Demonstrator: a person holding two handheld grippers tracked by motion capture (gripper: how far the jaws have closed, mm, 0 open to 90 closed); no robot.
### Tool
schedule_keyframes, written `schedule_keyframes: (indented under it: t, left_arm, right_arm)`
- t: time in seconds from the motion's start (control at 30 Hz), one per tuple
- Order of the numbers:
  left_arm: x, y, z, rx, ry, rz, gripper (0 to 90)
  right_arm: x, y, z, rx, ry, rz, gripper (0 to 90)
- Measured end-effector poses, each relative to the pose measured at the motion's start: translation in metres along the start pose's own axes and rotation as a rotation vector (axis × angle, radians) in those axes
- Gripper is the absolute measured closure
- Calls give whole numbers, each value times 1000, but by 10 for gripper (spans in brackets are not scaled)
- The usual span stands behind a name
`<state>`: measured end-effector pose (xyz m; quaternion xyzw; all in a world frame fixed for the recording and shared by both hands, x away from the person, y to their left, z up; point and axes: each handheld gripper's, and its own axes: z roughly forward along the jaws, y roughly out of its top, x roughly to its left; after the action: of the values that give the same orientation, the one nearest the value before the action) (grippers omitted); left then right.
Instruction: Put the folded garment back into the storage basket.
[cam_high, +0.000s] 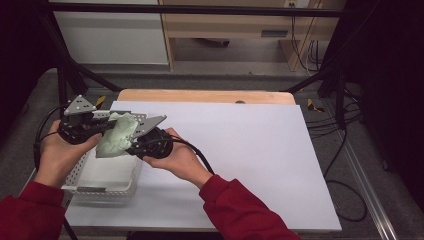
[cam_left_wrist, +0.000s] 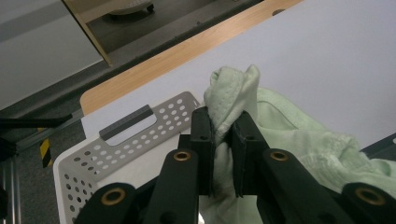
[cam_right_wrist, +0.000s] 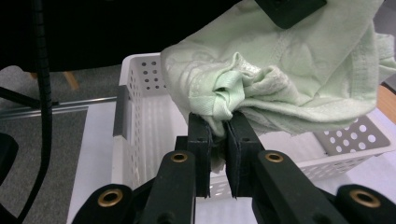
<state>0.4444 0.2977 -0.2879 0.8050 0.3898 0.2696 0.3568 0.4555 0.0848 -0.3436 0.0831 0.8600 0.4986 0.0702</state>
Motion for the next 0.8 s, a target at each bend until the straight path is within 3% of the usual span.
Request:
schedule_keyframes:
  t: [0.8]
  left_arm:
    - [11,-5,6,19,19,-13,808]
  right_arm:
    - [-6,0,17,3,-7,1,823]
